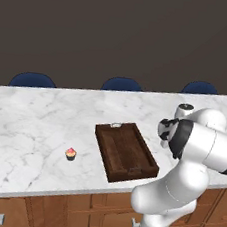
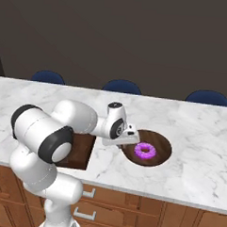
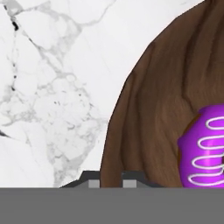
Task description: Place the bowl with donut and the cupcake onto the tray.
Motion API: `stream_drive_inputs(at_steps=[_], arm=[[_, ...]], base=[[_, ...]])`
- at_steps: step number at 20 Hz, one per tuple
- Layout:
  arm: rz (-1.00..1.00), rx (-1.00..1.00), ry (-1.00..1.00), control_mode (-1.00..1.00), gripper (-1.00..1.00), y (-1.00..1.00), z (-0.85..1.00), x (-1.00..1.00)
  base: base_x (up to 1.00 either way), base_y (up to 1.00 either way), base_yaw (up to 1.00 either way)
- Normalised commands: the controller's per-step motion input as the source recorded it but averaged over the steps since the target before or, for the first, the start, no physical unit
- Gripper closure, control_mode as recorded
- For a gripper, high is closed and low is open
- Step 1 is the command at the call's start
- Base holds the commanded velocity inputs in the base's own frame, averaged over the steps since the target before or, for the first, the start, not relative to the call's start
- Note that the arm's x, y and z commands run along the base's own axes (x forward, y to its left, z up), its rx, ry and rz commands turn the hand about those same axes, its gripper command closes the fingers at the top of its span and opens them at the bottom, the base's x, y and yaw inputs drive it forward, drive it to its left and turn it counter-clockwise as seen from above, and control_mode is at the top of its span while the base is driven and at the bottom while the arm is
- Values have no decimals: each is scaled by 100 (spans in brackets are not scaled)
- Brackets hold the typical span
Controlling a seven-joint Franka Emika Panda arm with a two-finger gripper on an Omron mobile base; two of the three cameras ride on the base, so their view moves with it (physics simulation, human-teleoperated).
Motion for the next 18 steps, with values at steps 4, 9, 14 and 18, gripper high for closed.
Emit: stream_drive_inputs(at_steps=[4, 9, 14, 18], arm=[[0, -8, -11, -100, 100, 0, 0, 0], [0, -13, -13, -100, 100, 0, 0, 0], [8, -17, -5, -100, 100, 6, 0, 0], [15, -15, 1, -100, 100, 3, 0, 1]], base=[[0, 0, 0], [0, 0, 0], [0, 0, 0], [0, 0, 0]])
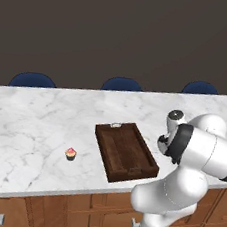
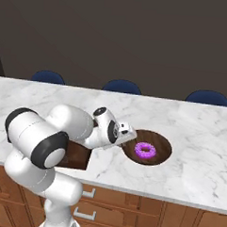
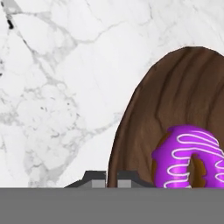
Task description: Place the bowl with donut and the cupcake onto the tray.
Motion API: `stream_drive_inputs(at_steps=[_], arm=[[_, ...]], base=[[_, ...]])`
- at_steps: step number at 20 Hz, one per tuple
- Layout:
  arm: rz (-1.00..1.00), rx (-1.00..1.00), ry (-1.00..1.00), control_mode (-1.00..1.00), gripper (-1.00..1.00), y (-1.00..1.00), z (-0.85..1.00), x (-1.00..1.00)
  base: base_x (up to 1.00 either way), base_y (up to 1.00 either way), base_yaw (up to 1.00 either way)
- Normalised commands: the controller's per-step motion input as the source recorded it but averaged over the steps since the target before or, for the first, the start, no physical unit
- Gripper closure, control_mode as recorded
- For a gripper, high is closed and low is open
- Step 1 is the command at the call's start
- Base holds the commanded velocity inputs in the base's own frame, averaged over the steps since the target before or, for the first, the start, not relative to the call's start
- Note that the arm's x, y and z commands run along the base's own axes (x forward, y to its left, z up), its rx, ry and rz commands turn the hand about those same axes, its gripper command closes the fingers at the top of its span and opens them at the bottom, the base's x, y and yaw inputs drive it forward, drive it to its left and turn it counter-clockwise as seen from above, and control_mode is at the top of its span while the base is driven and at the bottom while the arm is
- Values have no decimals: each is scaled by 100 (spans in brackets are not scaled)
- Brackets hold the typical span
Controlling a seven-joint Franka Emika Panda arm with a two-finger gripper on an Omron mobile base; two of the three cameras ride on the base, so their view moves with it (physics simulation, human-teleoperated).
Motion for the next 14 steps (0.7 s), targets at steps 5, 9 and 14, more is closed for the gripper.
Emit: stream_drive_inputs(at_steps=[5, 9, 14], arm=[[15, -14, 0, -100, 100, 1, 0, 0], [16, -12, 0, -100, 100, 3, 1, 0], [12, -7, 0, -100, 100, 1, 33, 0]], base=[[0, 0, 0], [0, 0, 0], [0, 0, 0]])
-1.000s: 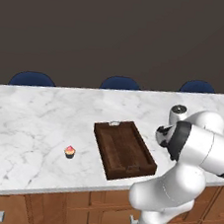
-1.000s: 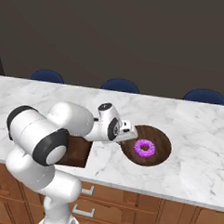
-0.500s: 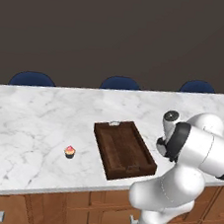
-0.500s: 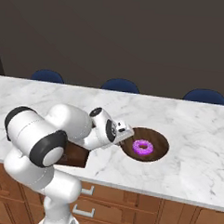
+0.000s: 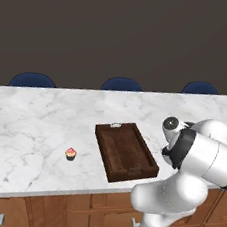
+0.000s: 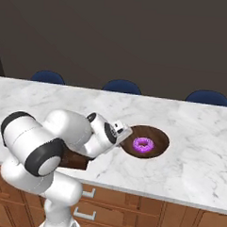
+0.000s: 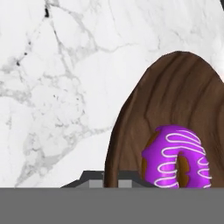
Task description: Place the bowl with donut and the cupcake onto the tray.
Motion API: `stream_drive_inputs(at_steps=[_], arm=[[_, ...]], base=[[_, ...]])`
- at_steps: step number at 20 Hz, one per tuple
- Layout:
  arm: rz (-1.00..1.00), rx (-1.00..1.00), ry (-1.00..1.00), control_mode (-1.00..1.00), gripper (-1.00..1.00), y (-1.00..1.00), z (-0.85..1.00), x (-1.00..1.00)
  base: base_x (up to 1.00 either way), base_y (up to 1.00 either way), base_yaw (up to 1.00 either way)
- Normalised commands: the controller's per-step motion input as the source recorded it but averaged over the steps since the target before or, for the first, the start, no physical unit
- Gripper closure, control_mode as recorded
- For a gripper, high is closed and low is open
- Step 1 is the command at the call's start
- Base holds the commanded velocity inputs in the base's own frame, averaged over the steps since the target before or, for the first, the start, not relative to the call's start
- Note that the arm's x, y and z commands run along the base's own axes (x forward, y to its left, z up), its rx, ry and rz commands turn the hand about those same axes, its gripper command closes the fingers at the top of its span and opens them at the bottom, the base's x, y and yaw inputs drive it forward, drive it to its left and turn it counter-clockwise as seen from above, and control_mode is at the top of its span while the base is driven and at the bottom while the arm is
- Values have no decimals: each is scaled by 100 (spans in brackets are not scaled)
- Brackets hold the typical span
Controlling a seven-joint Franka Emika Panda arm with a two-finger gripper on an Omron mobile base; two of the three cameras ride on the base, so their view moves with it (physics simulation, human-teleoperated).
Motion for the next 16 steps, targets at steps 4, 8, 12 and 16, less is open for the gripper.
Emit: stream_drive_inputs(at_steps=[4, 8, 12, 16], arm=[[5, 0, 0, -100, 100, 0, 57, 0], [4, 0, 0, -100, 100, 0, 62, 0], [5, 0, 0, -100, 100, 3, 58, 0], [5, 0, 5, -100, 100, 23, 44, 0]], base=[[0, 0, 0], [0, 0, 0], [0, 0, 0], [0, 0, 0]])
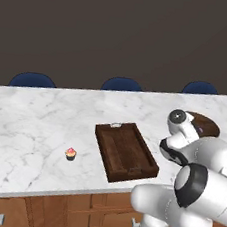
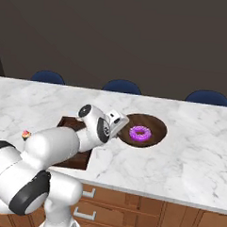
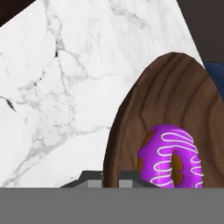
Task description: Place the bowl with donut and the cupcake onto the tray.
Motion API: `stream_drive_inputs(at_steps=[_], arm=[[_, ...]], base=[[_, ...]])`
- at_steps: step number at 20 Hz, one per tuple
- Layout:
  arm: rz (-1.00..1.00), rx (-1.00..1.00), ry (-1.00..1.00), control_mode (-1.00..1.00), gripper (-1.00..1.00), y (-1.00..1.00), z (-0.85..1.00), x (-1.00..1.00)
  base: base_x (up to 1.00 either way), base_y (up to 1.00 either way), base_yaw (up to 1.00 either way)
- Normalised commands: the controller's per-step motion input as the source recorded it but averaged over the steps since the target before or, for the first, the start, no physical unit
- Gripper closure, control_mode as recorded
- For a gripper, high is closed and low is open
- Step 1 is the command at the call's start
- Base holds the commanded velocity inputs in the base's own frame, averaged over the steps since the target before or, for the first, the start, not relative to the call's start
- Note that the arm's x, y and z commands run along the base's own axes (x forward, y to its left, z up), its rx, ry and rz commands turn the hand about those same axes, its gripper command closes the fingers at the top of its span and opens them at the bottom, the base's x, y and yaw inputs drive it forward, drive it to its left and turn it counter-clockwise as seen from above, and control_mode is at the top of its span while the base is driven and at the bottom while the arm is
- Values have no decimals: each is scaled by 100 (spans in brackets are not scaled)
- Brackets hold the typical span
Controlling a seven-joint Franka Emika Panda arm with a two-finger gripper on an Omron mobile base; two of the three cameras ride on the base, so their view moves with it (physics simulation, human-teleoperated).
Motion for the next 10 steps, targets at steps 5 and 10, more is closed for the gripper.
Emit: stream_drive_inputs(at_steps=[5, 10], arm=[[7, 0, 5, -100, 100, 39, 22, 0], [9, 0, 0, -100, 100, 36, 42, 0]], base=[[0, 0, 0], [0, 0, 0]])
